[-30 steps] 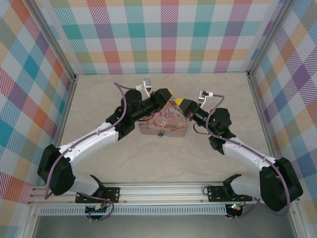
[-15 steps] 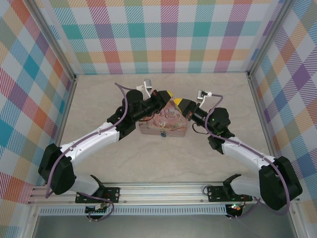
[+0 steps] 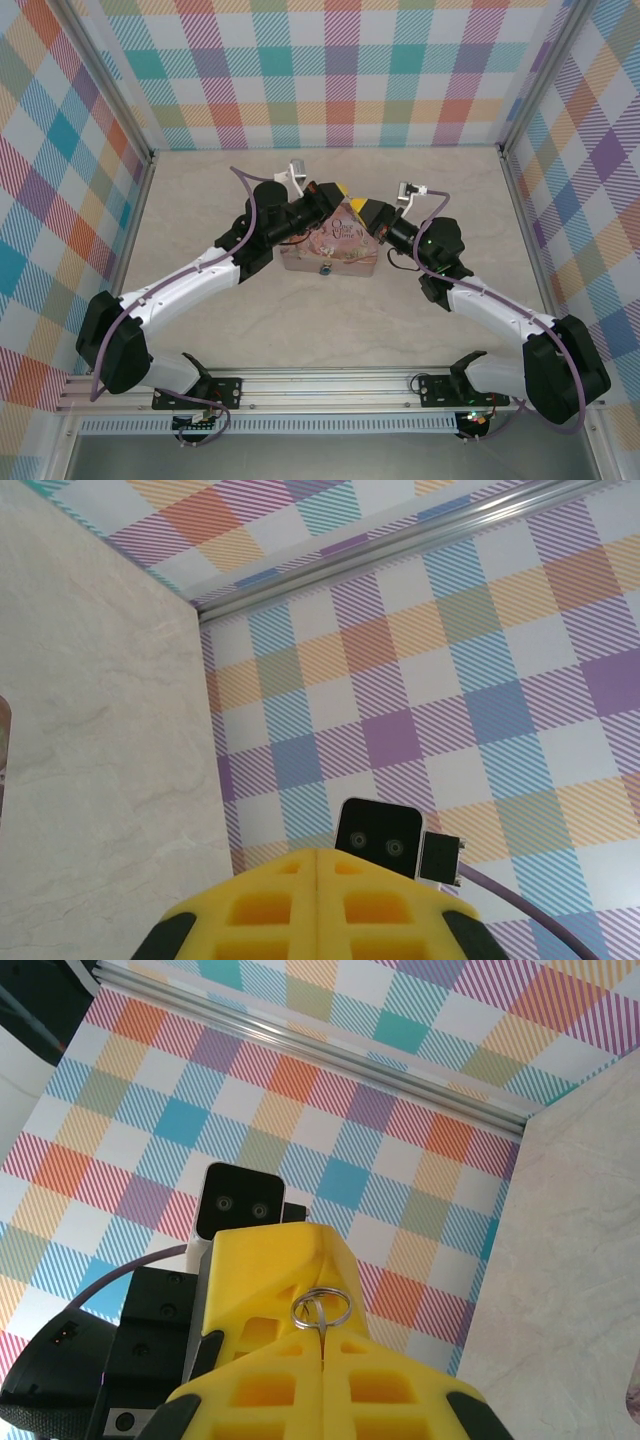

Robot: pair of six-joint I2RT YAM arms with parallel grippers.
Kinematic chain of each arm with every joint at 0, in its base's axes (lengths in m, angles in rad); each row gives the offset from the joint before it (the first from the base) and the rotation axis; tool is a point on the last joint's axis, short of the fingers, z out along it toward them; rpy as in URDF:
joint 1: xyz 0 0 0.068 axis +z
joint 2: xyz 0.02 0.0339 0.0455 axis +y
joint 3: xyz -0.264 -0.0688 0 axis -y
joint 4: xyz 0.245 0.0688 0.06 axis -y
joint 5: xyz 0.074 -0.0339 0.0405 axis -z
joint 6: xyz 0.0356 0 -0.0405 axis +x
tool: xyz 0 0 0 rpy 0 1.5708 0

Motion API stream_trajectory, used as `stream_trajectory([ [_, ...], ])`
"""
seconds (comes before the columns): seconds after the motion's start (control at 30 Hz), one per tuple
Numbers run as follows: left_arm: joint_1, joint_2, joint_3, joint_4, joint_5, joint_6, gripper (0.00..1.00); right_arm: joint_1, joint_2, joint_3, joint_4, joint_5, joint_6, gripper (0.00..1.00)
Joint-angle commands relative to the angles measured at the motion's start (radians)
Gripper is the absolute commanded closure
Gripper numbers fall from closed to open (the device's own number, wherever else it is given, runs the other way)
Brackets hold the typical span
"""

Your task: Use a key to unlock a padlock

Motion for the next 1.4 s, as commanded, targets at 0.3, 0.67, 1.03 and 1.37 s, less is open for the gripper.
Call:
stream_trajectory([
  [0.3,-0.002,-0.08,0.104,-0.324,-0.053,0.304,1.0,-0.007,-0.162,-0.012,-0.275,0.03,-0.225,0.61],
  [0.67,0.001,-0.059,0.238,-0.529,0.115,0.605,1.0,-0.03,-0.238,0.125,-0.616,-0.2,-0.711,0.33],
  [1.03,0.019,-0.052,0.255,-0.462,0.322,0.691,1.0,-0.146,-0.103,0.124,-0.271,-0.574,-0.539,0.34],
  [1.37,0.018,-0.038,0.255,-0.44,0.322,0.668,1.0,-0.134,-0.067,0.116,-0.181,-0.592,-0.486,0.44],
])
